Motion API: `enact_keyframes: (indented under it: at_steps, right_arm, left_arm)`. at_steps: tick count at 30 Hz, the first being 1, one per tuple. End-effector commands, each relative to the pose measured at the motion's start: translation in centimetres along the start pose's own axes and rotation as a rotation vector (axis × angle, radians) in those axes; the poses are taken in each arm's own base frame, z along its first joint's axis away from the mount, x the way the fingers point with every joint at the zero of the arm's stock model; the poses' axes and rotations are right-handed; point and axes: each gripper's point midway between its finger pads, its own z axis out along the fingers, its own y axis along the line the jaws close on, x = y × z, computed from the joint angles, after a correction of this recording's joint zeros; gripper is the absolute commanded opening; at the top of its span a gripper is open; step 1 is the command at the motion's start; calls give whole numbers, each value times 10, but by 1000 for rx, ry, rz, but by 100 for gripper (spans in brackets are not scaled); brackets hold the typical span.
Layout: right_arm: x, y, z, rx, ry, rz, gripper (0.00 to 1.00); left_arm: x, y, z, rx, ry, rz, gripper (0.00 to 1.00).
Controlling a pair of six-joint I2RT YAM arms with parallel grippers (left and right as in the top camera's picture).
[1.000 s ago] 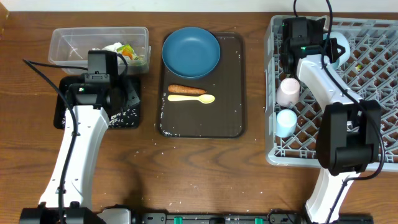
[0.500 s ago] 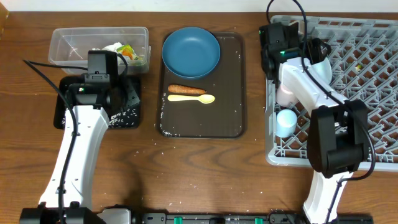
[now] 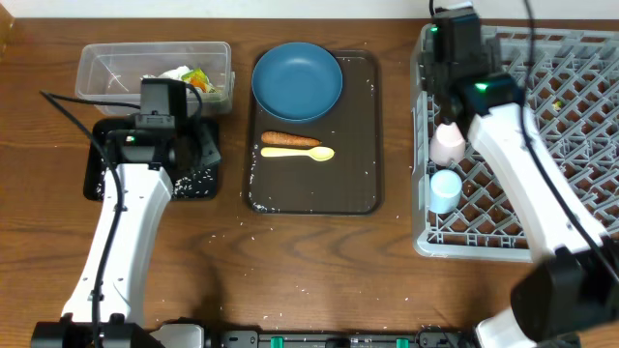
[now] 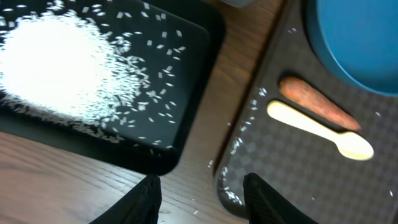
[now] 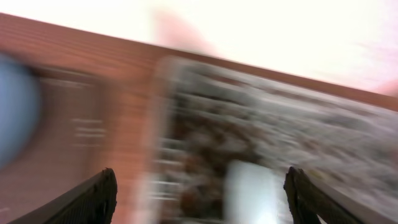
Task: Sort waste into correct bins and load items into the dishwasher rack
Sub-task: 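Grasp the yellow spoon on the brown tray with the right gripper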
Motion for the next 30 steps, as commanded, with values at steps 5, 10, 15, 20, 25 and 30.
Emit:
enact_keyframes:
  at_steps: [5, 10, 15, 20, 25, 30]
  right_arm:
    - [23, 128, -30, -663, 147, 160, 85]
    - [74, 172, -13, -685, 354, 172, 76]
    - [119, 210, 7, -686, 497, 162, 64]
    - [154, 235, 23, -666, 587, 141, 49]
    - [184, 254, 45, -576, 631, 155, 45]
    - [199, 261, 59, -488, 644, 211, 44]
  left_arm:
    - [16, -24, 11, 12, 38, 137, 46]
    - [20, -25, 25, -3, 76, 142, 46]
    - [24, -23, 38, -20, 110, 144, 46]
    - [27, -22, 44, -28, 127, 144, 47]
    - [25, -23, 45, -24, 118, 144, 46]
    - [25, -23, 45, -24, 119, 144, 46]
